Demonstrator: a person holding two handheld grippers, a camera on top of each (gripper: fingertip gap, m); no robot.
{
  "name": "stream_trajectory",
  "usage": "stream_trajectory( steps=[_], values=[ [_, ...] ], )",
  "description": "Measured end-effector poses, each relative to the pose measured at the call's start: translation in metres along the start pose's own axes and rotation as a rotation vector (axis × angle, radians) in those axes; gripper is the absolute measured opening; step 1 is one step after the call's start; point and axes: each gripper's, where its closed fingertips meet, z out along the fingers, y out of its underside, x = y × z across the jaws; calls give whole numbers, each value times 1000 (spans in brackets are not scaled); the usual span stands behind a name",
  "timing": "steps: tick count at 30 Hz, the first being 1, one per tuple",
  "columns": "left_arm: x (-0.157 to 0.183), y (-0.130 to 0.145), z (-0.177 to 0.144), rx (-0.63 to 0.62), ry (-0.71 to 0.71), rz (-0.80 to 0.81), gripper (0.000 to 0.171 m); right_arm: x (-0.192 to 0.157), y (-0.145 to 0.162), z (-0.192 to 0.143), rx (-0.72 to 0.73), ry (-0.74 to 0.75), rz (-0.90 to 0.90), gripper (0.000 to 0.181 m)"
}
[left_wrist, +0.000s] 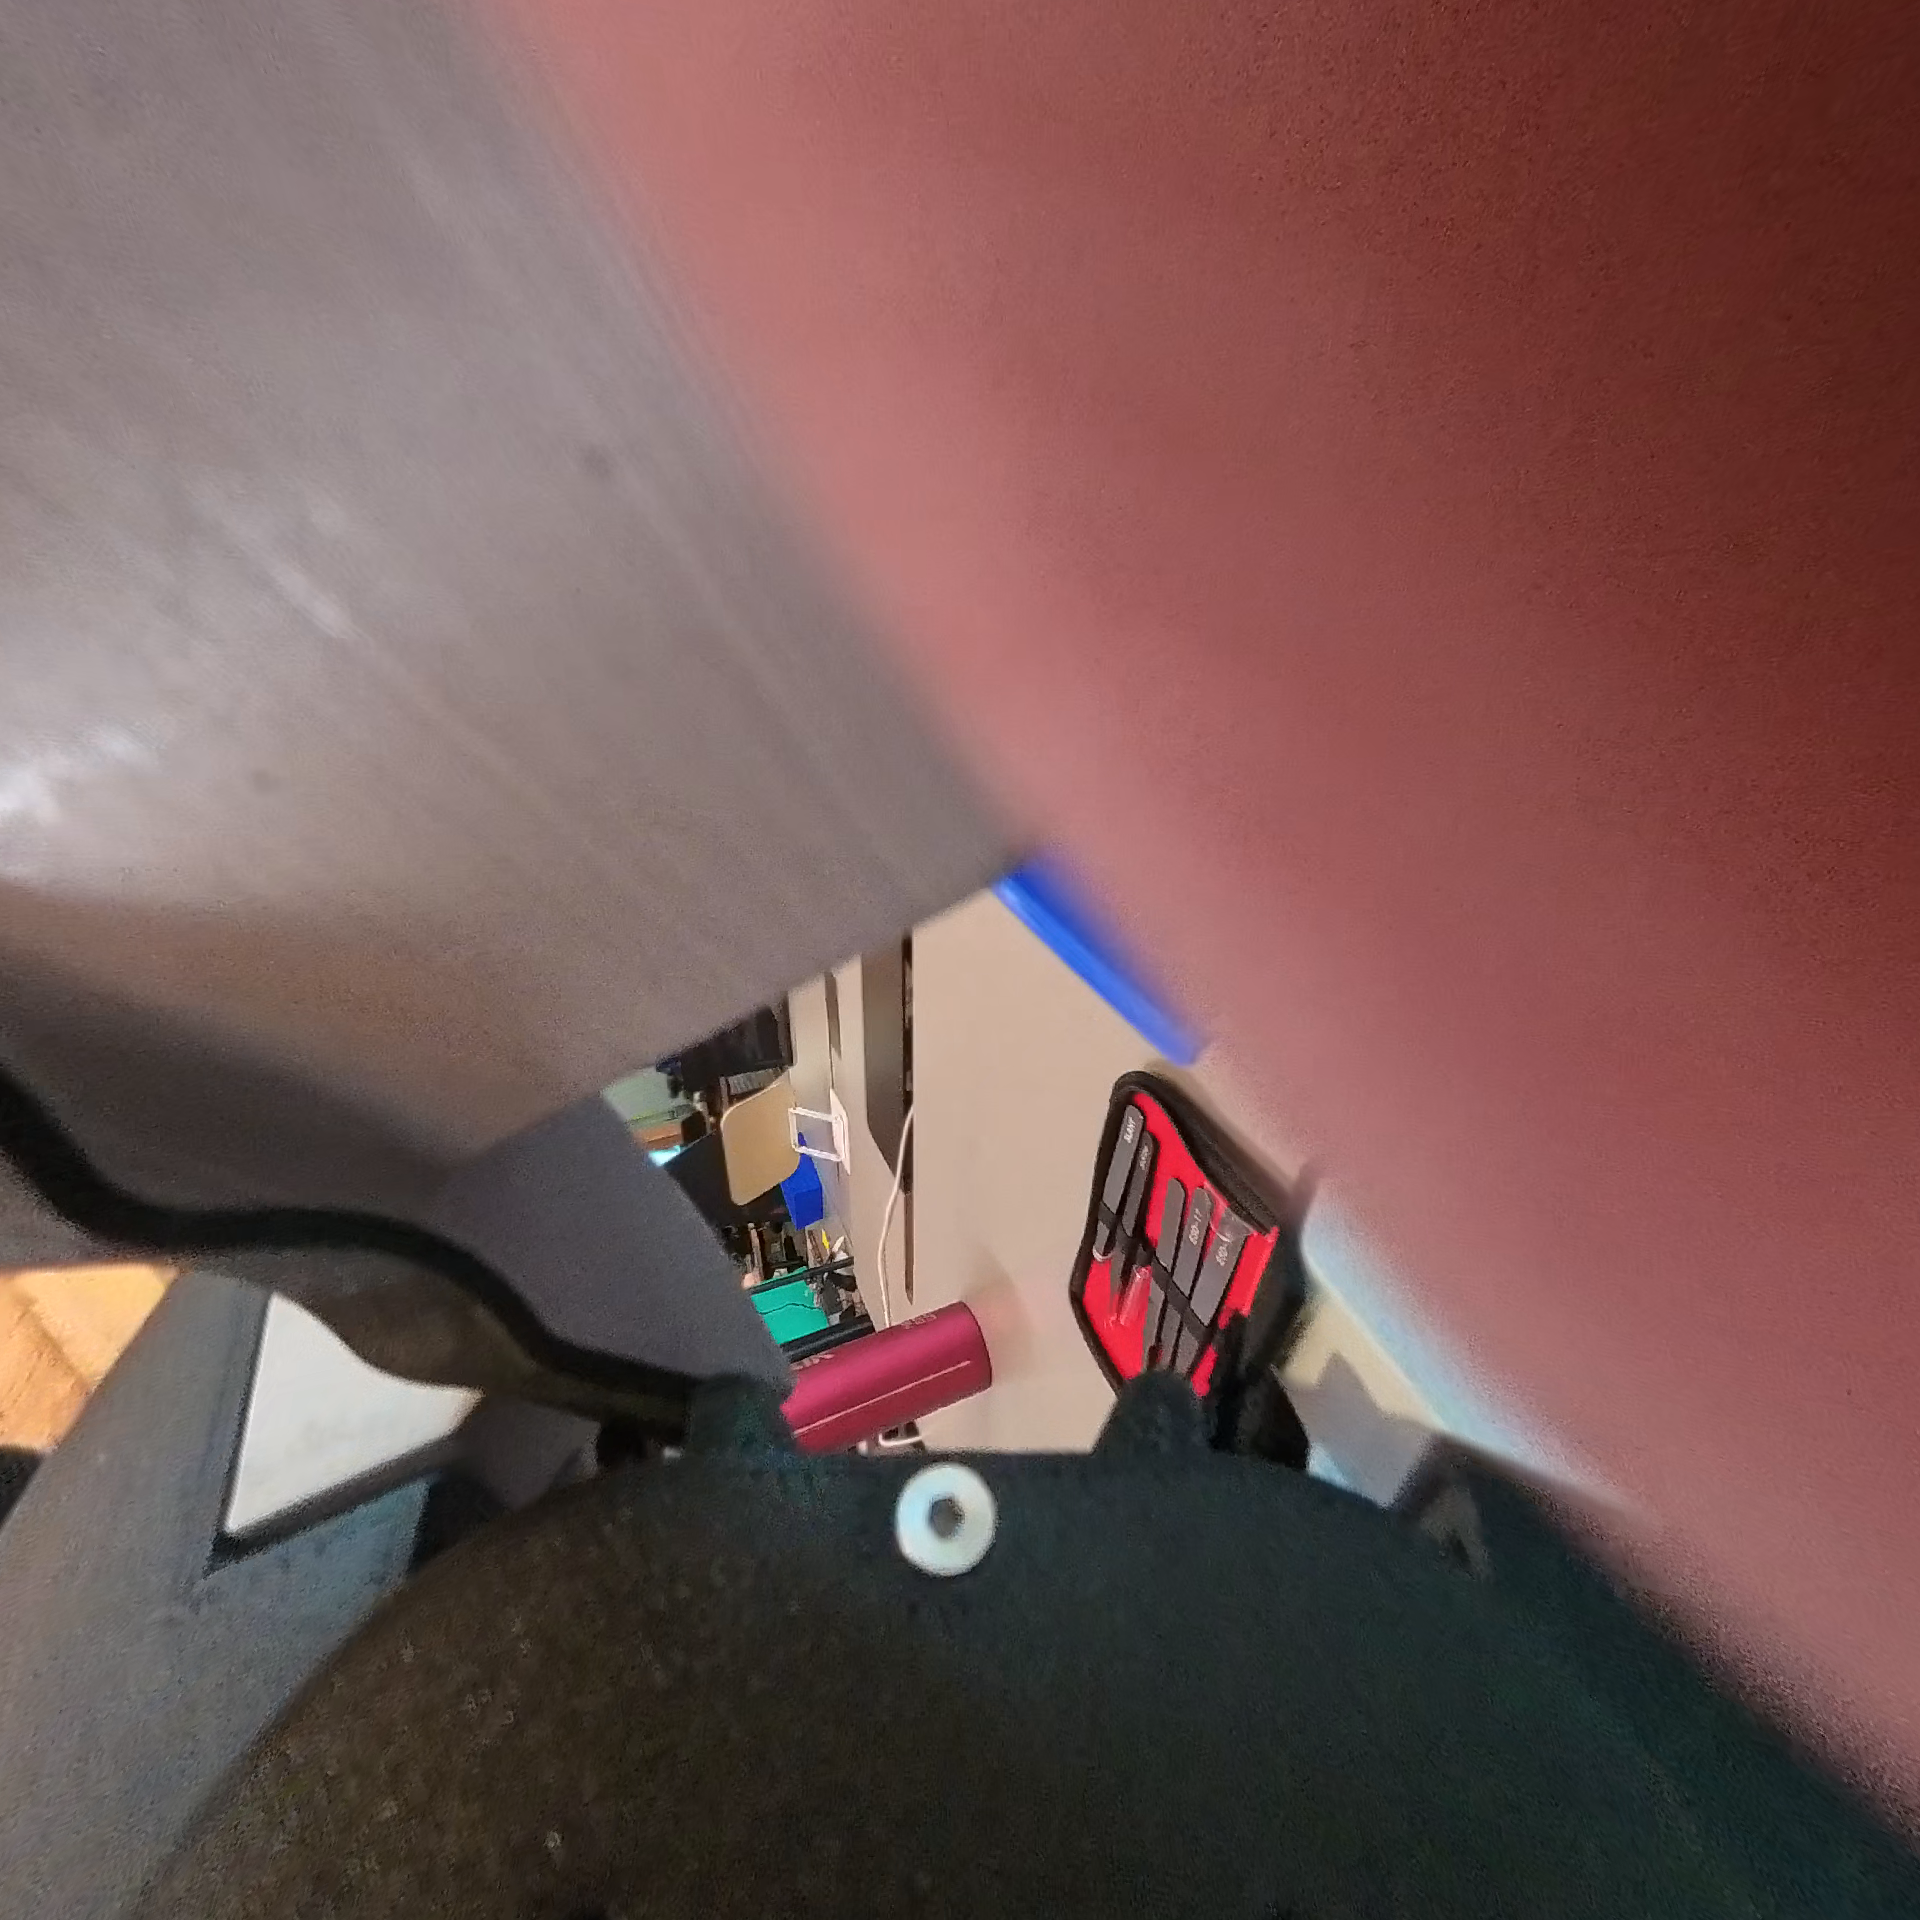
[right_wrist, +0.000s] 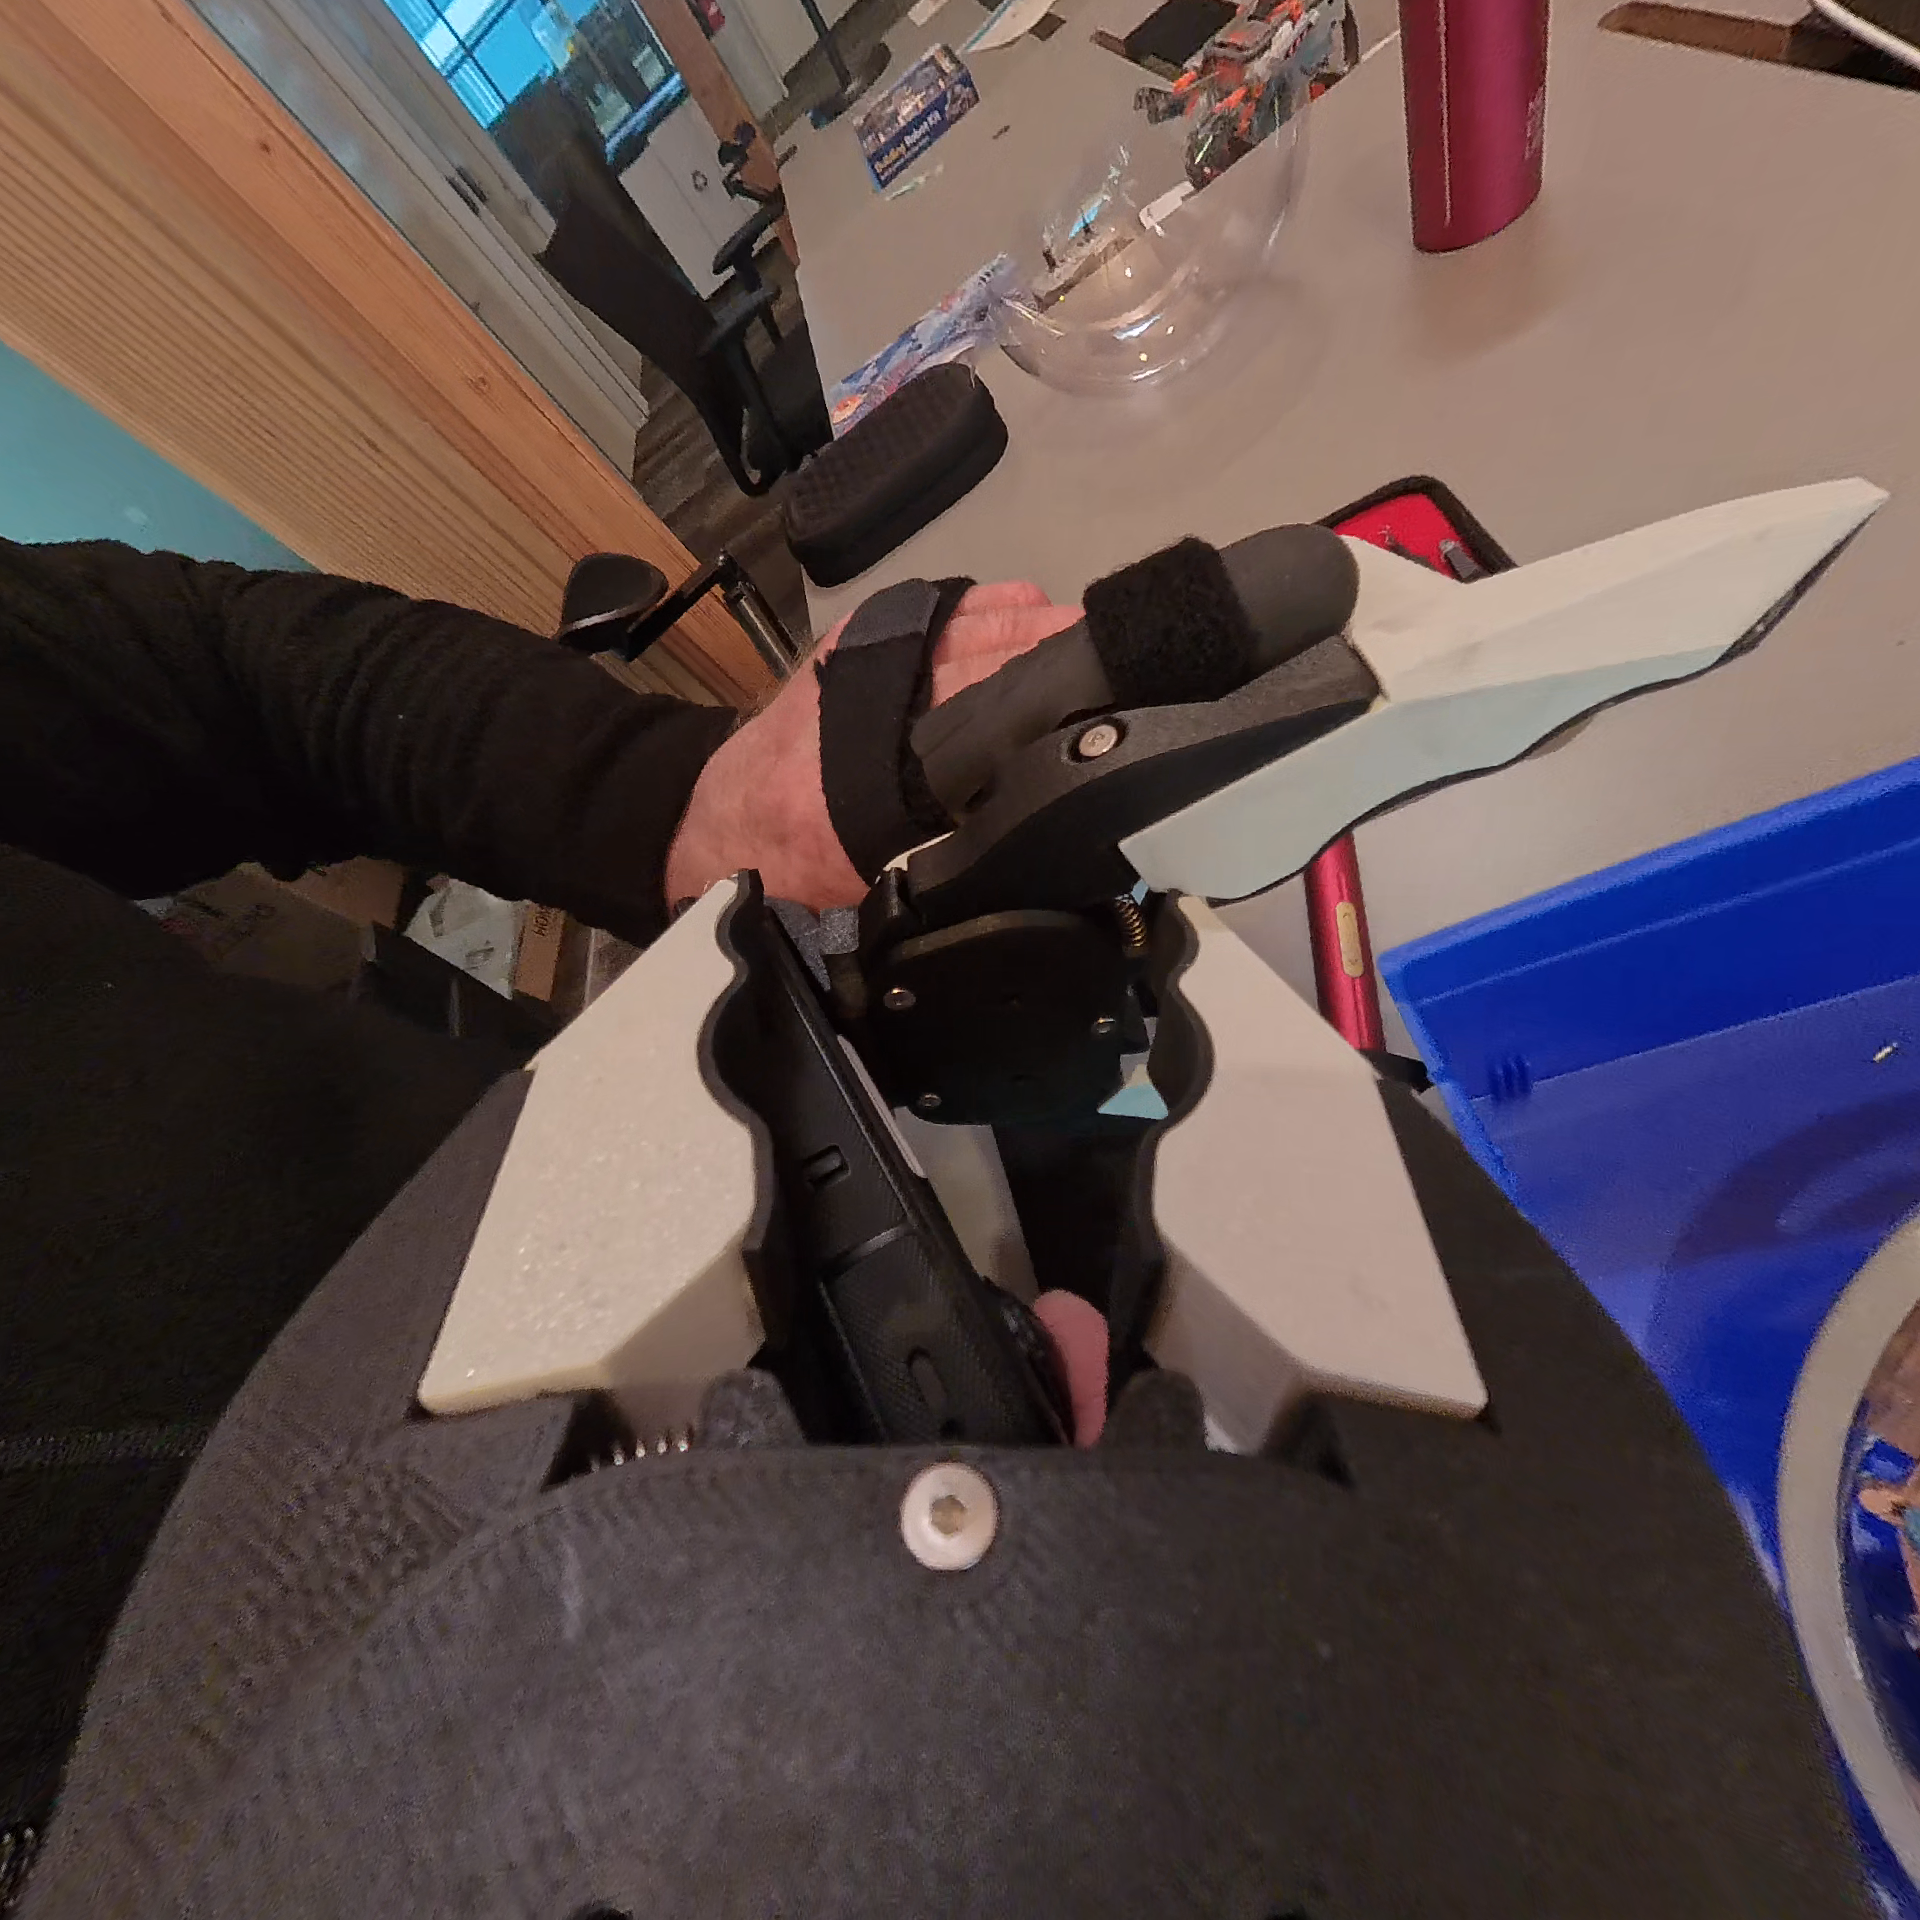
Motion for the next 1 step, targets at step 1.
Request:
stream_trajectory(
  steps=[1],
  values=[
    [0,0,-1,12,14,-6,0,-2,-1,1,-5,2,-18,73]
  ],
)
